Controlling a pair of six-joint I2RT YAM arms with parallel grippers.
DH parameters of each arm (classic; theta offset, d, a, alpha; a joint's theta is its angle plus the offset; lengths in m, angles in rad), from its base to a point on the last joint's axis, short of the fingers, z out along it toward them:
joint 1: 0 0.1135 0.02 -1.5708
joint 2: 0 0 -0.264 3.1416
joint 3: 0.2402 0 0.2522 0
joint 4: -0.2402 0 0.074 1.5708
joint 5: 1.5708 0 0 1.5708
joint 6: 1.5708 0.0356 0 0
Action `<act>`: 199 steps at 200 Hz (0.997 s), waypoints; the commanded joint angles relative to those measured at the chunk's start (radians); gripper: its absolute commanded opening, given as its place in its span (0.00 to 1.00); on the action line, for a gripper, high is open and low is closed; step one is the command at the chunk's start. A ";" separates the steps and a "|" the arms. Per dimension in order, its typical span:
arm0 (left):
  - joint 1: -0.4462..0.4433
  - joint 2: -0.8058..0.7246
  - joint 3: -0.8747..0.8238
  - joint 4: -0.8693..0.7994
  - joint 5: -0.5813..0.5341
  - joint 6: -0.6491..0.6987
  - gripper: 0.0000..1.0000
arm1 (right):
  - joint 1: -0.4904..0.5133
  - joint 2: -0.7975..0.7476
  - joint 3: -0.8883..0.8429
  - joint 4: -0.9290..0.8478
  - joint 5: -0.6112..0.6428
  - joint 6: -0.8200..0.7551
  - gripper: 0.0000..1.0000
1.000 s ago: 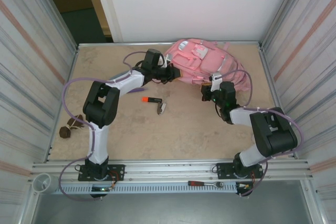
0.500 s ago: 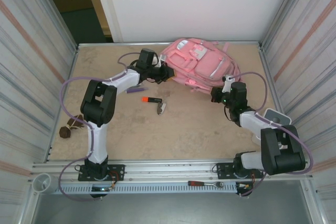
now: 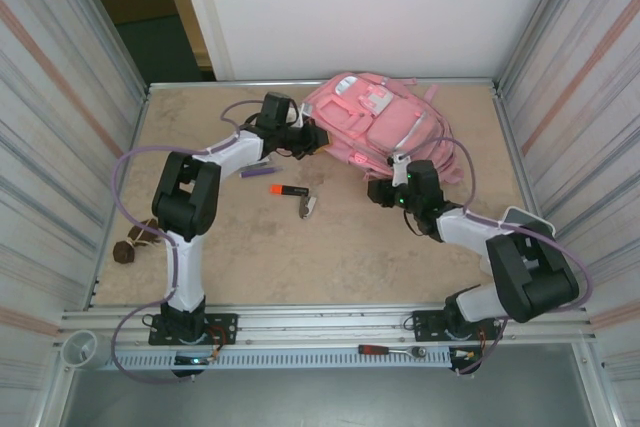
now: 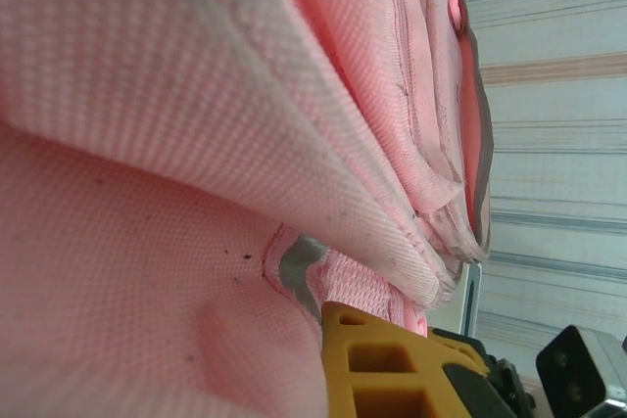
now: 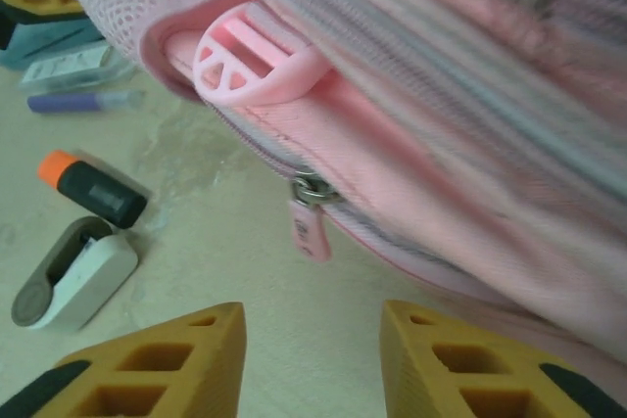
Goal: Pack the student bag
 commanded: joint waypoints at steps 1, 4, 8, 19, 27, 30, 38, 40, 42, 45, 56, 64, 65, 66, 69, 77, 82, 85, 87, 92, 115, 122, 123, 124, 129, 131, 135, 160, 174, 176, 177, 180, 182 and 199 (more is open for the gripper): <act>-0.025 -0.093 0.016 0.047 0.061 0.001 0.00 | 0.057 0.053 0.060 -0.025 0.180 0.006 0.45; -0.025 -0.093 0.017 0.046 0.060 0.001 0.00 | 0.061 0.063 0.065 -0.029 0.187 0.014 0.45; -0.026 -0.093 0.017 0.047 0.062 0.001 0.00 | 0.065 0.075 0.072 -0.027 0.189 0.024 0.46; -0.028 -0.092 0.018 0.046 0.061 0.000 0.00 | 0.074 0.110 0.085 -0.023 0.204 0.061 0.49; -0.030 -0.092 0.018 0.048 0.061 0.000 0.00 | 0.078 0.132 0.093 -0.017 0.219 0.091 0.50; -0.031 -0.092 0.018 0.049 0.061 -0.001 0.00 | 0.080 0.140 0.096 -0.014 0.221 0.101 0.50; -0.033 -0.092 0.017 0.049 0.063 -0.003 0.00 | 0.086 0.157 0.105 -0.011 0.239 0.125 0.51; -0.033 -0.092 0.017 0.048 0.062 -0.002 0.00 | 0.090 0.162 0.108 -0.012 0.246 0.131 0.52; -0.034 -0.093 0.017 0.049 0.062 -0.001 0.00 | 0.092 0.166 0.110 -0.012 0.252 0.138 0.52; -0.034 -0.093 0.018 0.049 0.063 -0.001 0.00 | 0.096 0.172 0.115 -0.016 0.263 0.146 0.52; -0.037 -0.092 0.015 0.049 0.064 -0.001 0.00 | 0.111 0.194 0.137 -0.027 0.294 0.172 0.52; -0.037 -0.093 0.015 0.050 0.066 -0.001 0.00 | 0.125 0.210 0.157 -0.044 0.330 0.190 0.52; -0.037 -0.092 0.015 0.050 0.066 0.000 0.00 | 0.126 0.212 0.160 -0.049 0.335 0.193 0.52; -0.037 -0.092 0.015 0.049 0.066 0.000 0.00 | 0.128 0.214 0.163 -0.054 0.341 0.196 0.52; -0.037 -0.092 0.015 0.050 0.065 0.000 0.00 | 0.132 0.220 0.174 -0.067 0.358 0.205 0.52; -0.038 -0.093 0.014 0.050 0.067 -0.001 0.00 | 0.139 0.234 0.195 -0.087 0.389 0.222 0.52; -0.039 -0.092 0.014 0.052 0.066 -0.002 0.00 | 0.142 0.241 0.206 -0.100 0.408 0.235 0.51; -0.039 -0.092 0.014 0.052 0.068 -0.003 0.00 | 0.143 0.242 0.213 -0.109 0.417 0.243 0.51; -0.038 -0.092 0.012 0.053 0.069 -0.002 0.00 | 0.144 0.243 0.218 -0.115 0.427 0.249 0.51; -0.039 -0.093 0.012 0.052 0.068 -0.002 0.00 | 0.149 0.245 0.225 -0.124 0.444 0.260 0.49; -0.039 -0.093 0.008 0.057 0.073 -0.003 0.00 | 0.170 0.243 0.263 -0.213 0.536 0.270 0.42; -0.039 -0.096 0.006 0.059 0.074 -0.002 0.00 | 0.172 0.247 0.280 -0.246 0.554 0.272 0.39; -0.039 -0.095 0.006 0.059 0.075 -0.002 0.00 | 0.173 0.247 0.281 -0.250 0.556 0.272 0.38; -0.039 -0.095 0.006 0.058 0.075 -0.002 0.00 | 0.173 0.247 0.282 -0.254 0.558 0.272 0.38; -0.038 -0.095 0.004 0.059 0.075 -0.002 0.00 | 0.175 0.249 0.287 -0.269 0.570 0.272 0.36; -0.039 -0.095 0.004 0.061 0.075 -0.002 0.00 | 0.176 0.249 0.289 -0.274 0.574 0.270 0.35; -0.038 -0.093 0.006 0.060 0.076 -0.002 0.00 | 0.178 0.250 0.291 -0.283 0.582 0.270 0.34; -0.037 -0.092 0.007 0.062 0.078 -0.001 0.00 | 0.182 0.250 0.303 -0.337 0.620 0.265 0.26; -0.037 -0.091 0.007 0.062 0.079 -0.001 0.00 | 0.180 0.242 0.305 -0.358 0.628 0.252 0.21; -0.037 -0.091 0.009 0.062 0.079 0.000 0.00 | 0.180 0.242 0.305 -0.361 0.629 0.251 0.21; -0.037 -0.090 0.009 0.062 0.079 0.000 0.00 | 0.180 0.241 0.305 -0.363 0.630 0.251 0.20; -0.037 -0.090 0.009 0.061 0.079 0.000 0.00 | 0.179 0.239 0.307 -0.368 0.630 0.247 0.19; -0.037 -0.091 0.009 0.061 0.079 0.000 0.00 | 0.179 0.238 0.307 -0.370 0.630 0.245 0.19; -0.036 -0.092 0.009 0.062 0.080 0.001 0.00 | 0.167 0.229 0.307 -0.389 0.609 0.236 0.16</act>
